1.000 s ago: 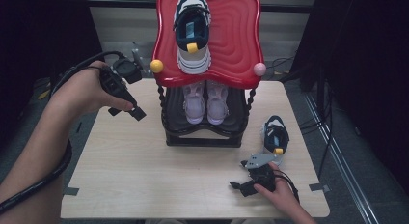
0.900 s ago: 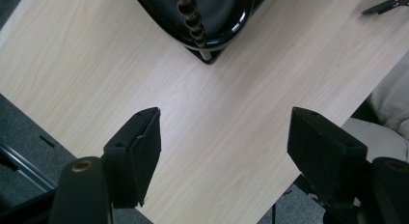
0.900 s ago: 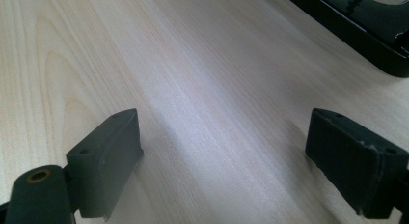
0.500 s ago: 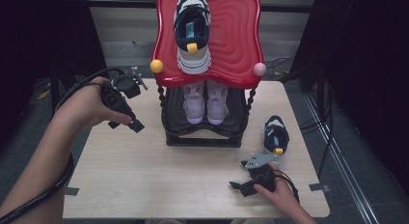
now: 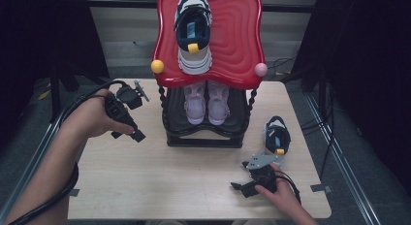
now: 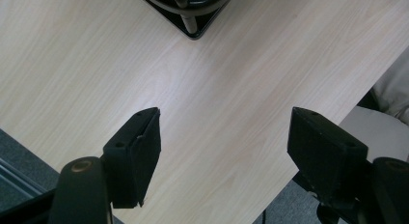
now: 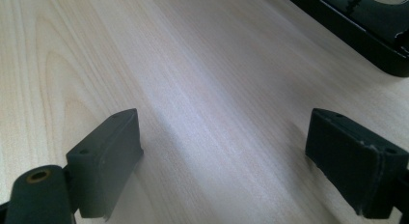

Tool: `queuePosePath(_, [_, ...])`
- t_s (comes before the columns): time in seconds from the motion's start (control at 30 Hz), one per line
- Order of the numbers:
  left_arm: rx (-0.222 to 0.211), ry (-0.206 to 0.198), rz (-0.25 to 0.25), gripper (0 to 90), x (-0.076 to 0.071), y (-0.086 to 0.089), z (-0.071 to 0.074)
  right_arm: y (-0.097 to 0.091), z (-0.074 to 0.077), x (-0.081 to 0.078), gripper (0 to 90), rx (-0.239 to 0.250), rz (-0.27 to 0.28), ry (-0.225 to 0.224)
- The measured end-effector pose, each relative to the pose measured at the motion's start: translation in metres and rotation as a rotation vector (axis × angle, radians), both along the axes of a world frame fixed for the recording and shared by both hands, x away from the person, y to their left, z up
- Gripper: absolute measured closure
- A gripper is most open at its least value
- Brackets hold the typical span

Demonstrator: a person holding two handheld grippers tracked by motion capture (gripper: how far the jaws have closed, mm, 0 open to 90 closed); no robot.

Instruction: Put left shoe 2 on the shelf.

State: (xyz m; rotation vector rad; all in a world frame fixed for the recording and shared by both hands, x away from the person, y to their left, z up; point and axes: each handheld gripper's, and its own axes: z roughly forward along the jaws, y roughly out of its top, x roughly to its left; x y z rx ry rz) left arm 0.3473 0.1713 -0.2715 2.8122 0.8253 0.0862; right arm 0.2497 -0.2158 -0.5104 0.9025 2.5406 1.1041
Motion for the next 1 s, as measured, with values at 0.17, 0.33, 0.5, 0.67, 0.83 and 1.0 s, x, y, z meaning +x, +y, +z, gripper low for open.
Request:
queuePosePath(0.17, [-0.017,0.005,0.004,27.5,0.000,0.003,-0.011,0.000,0.000,0.000,11.7,0.000,-0.001,0.000])
queuePosePath(0.33, [-0.050,-0.003,0.009,27.5,0.000,0.006,-0.022,0.000,0.000,0.000,11.7,0.000,-0.001,0.000])
queuePosePath(0.5, [-0.077,-0.005,0.010,26.6,0.002,0.007,-0.036,0.000,0.000,0.000,11.7,0.002,-0.002,-0.001])
queuePosePath(0.67, [-0.116,-0.014,0.017,26.5,0.003,0.007,-0.051,0.000,0.000,0.000,11.7,0.002,-0.001,-0.001])
queuePosePath(0.83, [-0.154,-0.009,0.029,26.4,0.003,0.008,-0.068,0.000,0.000,0.000,11.7,0.001,-0.002,-0.001])
queuePosePath(1.0, [-0.194,0.001,0.054,25.9,0.002,0.009,-0.086,0.000,0.000,0.000,11.7,0.001,-0.003,-0.002])
